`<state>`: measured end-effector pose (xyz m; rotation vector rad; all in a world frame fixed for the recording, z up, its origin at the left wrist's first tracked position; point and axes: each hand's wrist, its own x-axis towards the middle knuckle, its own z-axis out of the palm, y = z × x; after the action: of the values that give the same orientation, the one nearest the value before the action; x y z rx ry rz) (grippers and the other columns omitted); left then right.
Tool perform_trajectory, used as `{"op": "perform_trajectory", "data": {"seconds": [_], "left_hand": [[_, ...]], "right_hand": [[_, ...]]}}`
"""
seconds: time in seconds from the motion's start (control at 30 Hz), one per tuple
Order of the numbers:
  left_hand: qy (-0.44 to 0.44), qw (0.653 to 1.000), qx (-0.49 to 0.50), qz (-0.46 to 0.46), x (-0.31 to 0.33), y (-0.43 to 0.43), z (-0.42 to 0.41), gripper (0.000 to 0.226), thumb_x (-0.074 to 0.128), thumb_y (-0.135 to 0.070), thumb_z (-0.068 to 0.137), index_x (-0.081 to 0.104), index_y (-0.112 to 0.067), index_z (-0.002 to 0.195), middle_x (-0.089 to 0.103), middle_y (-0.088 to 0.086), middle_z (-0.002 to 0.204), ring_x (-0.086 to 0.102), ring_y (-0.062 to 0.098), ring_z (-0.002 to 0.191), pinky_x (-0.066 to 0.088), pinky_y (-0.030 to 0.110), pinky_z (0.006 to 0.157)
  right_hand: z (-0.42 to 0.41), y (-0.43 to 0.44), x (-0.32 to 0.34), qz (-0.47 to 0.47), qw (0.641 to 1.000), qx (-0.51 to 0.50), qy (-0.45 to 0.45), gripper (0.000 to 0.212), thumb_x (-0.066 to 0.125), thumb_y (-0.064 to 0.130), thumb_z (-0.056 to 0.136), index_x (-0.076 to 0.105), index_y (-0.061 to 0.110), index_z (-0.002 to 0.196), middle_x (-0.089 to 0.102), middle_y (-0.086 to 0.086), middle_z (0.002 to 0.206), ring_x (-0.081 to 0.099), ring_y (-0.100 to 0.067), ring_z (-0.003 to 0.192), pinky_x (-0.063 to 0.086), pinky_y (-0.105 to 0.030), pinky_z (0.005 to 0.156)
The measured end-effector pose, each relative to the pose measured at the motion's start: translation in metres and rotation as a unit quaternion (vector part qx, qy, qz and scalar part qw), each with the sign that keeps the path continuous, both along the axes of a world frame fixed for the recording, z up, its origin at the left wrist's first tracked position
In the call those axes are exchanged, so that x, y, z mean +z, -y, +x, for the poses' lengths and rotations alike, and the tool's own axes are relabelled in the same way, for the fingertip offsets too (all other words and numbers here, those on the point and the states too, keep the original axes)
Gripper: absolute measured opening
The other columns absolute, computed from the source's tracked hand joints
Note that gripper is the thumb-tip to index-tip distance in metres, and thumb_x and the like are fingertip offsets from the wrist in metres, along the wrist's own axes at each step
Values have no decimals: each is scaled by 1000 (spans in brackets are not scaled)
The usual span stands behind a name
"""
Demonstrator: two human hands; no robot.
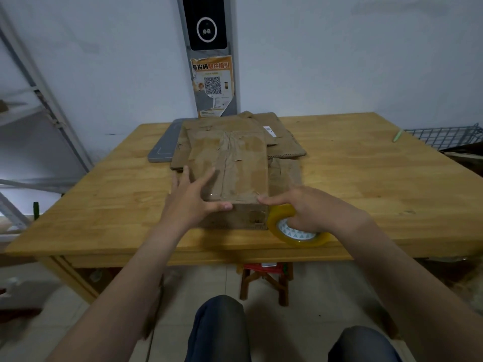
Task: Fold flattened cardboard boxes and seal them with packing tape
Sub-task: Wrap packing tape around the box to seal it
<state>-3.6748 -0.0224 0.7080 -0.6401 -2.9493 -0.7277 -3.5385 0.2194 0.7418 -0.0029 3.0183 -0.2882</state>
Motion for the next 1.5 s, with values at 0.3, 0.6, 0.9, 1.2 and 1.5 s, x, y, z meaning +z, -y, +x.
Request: {"op": "perform_trajectory", "data": {"seconds": [0.3,0.6,0.9,1.2,1.5], "left_hand": [[4,987,23,162,-10,25,-15,98,87,-55,63,49,-33,150,62,-1,142,58,20,129,47,28,90],[66,974,-91,196,-15,58,-45,64,82,-21,84,57,-53,133,67,-16,128,54,-3,127,42,36,116],[103,970,-151,161,-14,66,-59,57,62,-10,100,53,-54,136,56,-22,142,45,-1,138,37,38,119],[34,996,-79,20,4,26,-18,64,47,-13,101,34,-44,155,2,4,172,-4,32,157,8,52,126],[-63,978,-192,43,-8,-43,46,42,50,-45,104,53,-38,145,38,-15,159,13,10,155,0,59,124]], "right_hand": [[-2,-3,0,2,1000,-13,-21,83,66,13,92,29,65,145,52,-8,143,55,-11,56,37,-21,51],[2,-11,-3,-13,999,-25,-28,83,68,15,91,30,66,143,56,-6,141,61,-14,64,55,-32,65],[-4,-14,-4,-25,999,-29,-19,83,67,12,90,33,67,141,66,12,102,43,-9,39,35,-21,38],[1,-11,-4,6,1000,-14,-24,82,67,16,91,29,64,147,62,5,126,53,-9,58,48,-25,54],[6,-14,-18,-93,989,37,-112,83,79,36,87,31,47,154,47,14,153,46,-10,136,43,-32,109]]}}
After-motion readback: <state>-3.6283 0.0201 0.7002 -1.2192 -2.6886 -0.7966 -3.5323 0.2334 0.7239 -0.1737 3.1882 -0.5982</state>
